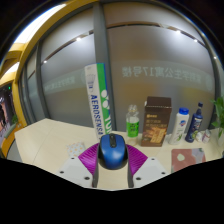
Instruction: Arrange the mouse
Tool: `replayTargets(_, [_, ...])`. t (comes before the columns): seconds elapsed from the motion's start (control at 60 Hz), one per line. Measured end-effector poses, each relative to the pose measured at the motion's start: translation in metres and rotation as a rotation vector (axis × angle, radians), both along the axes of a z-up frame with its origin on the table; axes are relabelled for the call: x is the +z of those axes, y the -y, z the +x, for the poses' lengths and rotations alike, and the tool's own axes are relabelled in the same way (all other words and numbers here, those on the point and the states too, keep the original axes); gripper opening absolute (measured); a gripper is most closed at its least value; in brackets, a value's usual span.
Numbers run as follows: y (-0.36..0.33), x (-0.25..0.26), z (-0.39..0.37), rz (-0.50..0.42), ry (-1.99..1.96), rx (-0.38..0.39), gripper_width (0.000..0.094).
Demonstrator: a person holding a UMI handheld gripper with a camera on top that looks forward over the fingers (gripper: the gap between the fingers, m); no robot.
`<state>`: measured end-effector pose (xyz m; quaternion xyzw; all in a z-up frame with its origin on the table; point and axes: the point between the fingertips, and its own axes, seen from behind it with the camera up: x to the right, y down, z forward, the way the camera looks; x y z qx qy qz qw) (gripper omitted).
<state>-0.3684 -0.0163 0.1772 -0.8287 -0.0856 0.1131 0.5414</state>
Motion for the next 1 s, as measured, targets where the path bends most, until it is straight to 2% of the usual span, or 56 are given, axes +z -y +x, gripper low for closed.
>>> replayTargets(0.067, [-0.019,0.030,0.068,0.048,-0.001,-0.066,0.0401])
replayTargets(0.117, [-0.033,0.035,0.122,0.051,0.005,-0.116,0.0399])
replayTargets(0.183, [-0.051,0.021,0.197,0.029,0.024,-0.191,0.0399])
replayTargets(0.267, [-0.064,-0.025,0.275,-0.048,0.062,-0.267,0.0399])
replayTargets(0.433, [-0.064,-0.133,0.349,-0.227,0.096,-0.303,0.0400])
replayTargets(0.567, [-0.060,-0.174,0.364,-0.300,0.080,-0.302,0.0410])
replayTargets(0.783, [-0.052,-0.180,0.368,-0.322,0.086,-0.303,0.0590])
replayTargets(0.9, [-0.038,-0.156,0.368,-0.301,0.098,-0.317,0.0846])
replayTargets(1.0, [-0.015,-0.128,0.367,-0.277,0.114,-0.327,0.0851])
